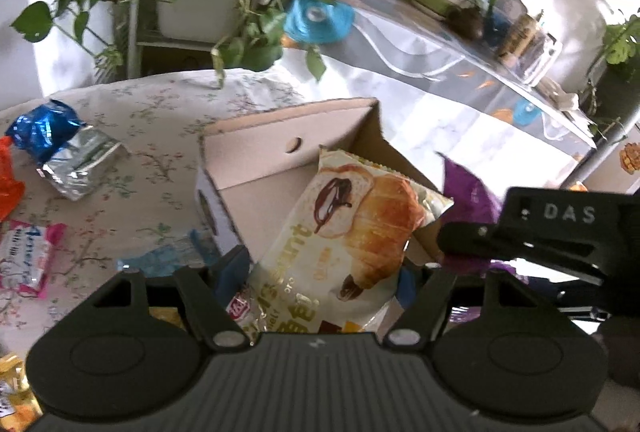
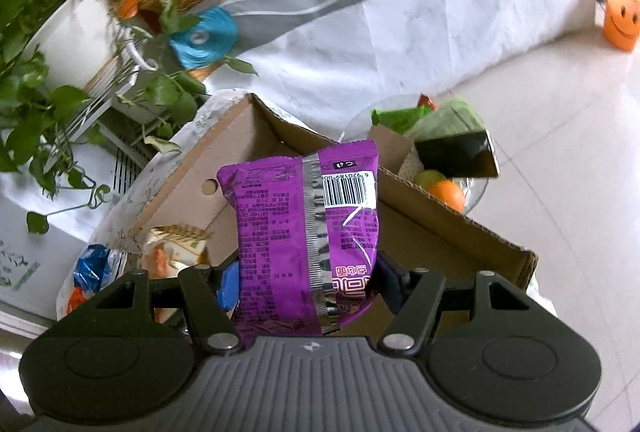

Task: Organize snacks
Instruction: 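Carry the purple bag with the right tool while the left tool carries the croissant bag, then open the right tool over the box while the left tool drops the croissant bag inside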

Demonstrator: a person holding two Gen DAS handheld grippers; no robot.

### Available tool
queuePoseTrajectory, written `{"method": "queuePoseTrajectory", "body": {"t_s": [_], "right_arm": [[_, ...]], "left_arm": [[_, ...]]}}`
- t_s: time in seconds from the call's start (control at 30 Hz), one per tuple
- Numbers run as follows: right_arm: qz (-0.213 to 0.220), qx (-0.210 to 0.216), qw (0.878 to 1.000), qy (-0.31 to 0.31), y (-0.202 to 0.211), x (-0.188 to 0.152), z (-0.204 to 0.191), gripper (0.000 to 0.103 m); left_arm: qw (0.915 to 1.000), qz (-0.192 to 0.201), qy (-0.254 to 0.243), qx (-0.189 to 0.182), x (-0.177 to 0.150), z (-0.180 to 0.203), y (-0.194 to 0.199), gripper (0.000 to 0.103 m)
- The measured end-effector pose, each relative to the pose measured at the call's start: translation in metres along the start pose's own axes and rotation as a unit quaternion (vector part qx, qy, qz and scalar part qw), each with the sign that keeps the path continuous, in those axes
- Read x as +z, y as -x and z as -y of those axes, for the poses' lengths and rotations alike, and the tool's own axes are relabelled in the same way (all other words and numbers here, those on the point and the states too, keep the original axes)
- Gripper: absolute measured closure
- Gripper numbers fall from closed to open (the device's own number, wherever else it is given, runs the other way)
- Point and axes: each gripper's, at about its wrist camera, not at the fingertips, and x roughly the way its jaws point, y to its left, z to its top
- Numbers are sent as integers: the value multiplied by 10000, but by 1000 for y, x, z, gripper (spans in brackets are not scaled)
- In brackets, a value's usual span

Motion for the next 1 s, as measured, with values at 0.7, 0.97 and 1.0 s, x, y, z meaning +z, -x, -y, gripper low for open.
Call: {"method": "queuePoseTrajectory", "body": {"t_s": [0.7, 0.97, 1.0], "right_arm": [[70, 368, 9989, 277, 1, 1, -16, 19], [36, 609, 9960, 650, 2, -6, -36, 17], [25, 639, 9954, 707, 2, -7, -39, 17]], "left_arm": [[9993, 55, 73, 360, 12, -33, 51, 9], [9978, -15, 337, 574, 15, -76, 80, 7], [9974, -59, 385, 603, 13, -82, 82, 7]]}}
